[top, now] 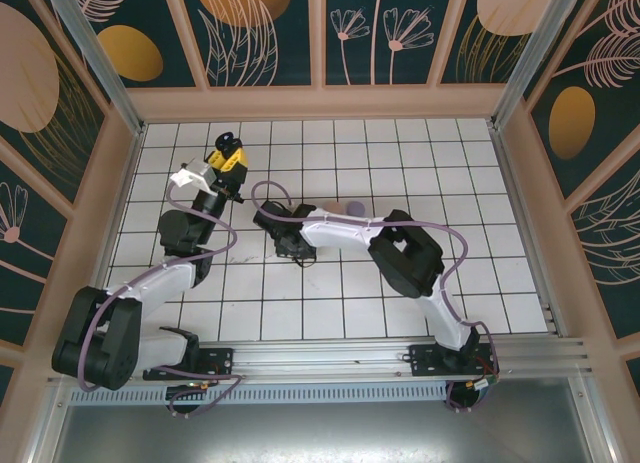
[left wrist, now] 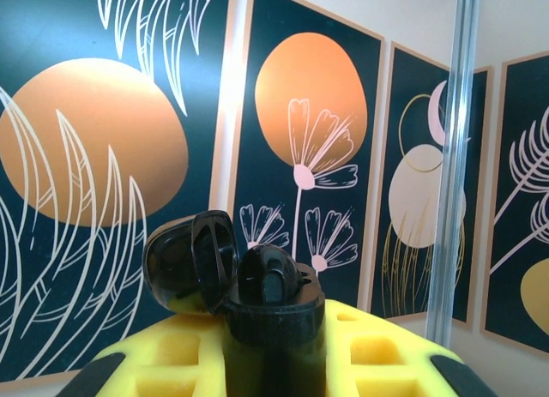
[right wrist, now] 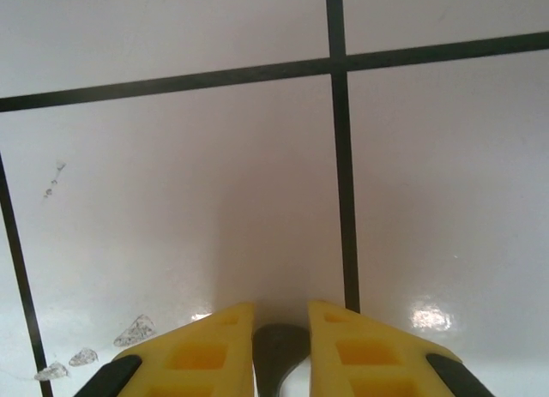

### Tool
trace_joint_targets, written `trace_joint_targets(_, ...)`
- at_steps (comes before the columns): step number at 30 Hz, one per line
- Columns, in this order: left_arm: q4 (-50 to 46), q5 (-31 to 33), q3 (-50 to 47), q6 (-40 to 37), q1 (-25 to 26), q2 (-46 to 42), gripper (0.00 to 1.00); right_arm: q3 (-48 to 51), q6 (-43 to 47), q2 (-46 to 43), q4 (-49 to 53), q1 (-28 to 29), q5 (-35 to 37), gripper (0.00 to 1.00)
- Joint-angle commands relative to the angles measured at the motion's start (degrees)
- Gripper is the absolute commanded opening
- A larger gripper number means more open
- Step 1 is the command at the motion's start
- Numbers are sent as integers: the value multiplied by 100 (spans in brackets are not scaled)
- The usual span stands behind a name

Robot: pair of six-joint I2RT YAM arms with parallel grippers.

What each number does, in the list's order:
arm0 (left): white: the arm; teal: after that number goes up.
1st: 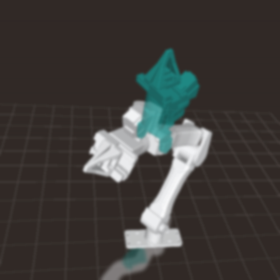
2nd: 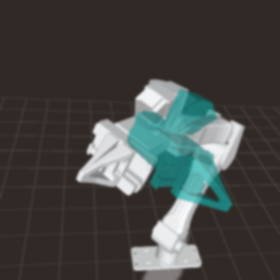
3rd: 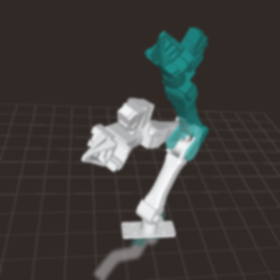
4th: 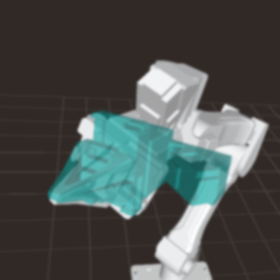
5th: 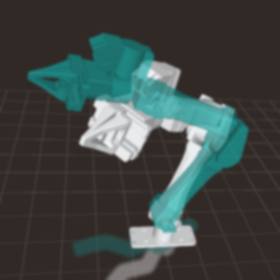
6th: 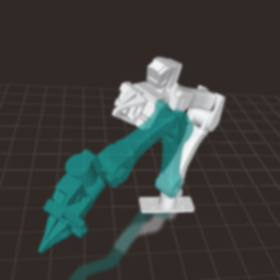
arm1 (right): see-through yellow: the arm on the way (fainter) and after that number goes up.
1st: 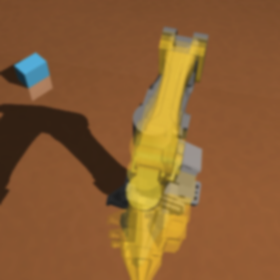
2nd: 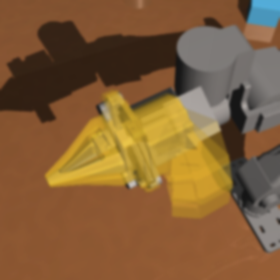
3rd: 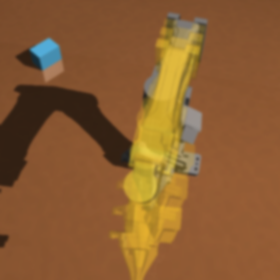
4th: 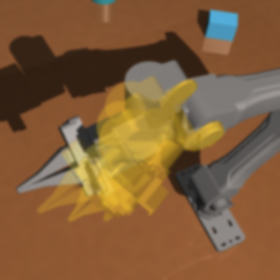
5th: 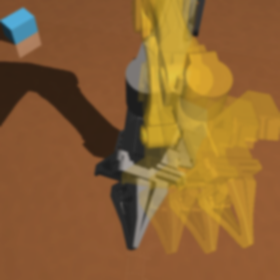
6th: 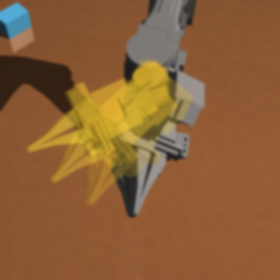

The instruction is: Insert the wireless bluetooth earbuds into the charging case

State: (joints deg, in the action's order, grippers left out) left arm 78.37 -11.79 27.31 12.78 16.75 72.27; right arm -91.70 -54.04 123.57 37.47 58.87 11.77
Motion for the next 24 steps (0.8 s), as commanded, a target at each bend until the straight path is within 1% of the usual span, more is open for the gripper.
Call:
trace_joint_targets(1, 135, -211, -32, 74, -41, -219, 0, 311, -93, -633, -103, 29, 328, 19)
trace_joint_targets(7, 0, -606, 2, 137, -47, -411, 0, 870, -100, -1694, -231, -40, 743, 19)
trace_joint_targets(9, -46, -848, 28, 153, -42, -433, 0, 1020, -73, -2065, -256, -83, 874, 19)
trace_joint_targets(12, -240, -1377, 111, 171, -35, -429, 0, 1151, 77, -2649, -282, -151, 1098, 19)
trace_joint_targets(15, -275, -1886, 114, 181, -27, -369, 0, 1087, 385, -3166, -287, -276, 1220, 19)
trace_joint_targets(21, 144, -2505, -50, 401, 30, -175, 0, 614, 1172, -3880, -340, -441, 1384, 19)
trace_joint_targets(24, 137, -2742, -34, 371, 160, -74, 0, 399, 1650, -4091, -598, -464, 1253, 19)
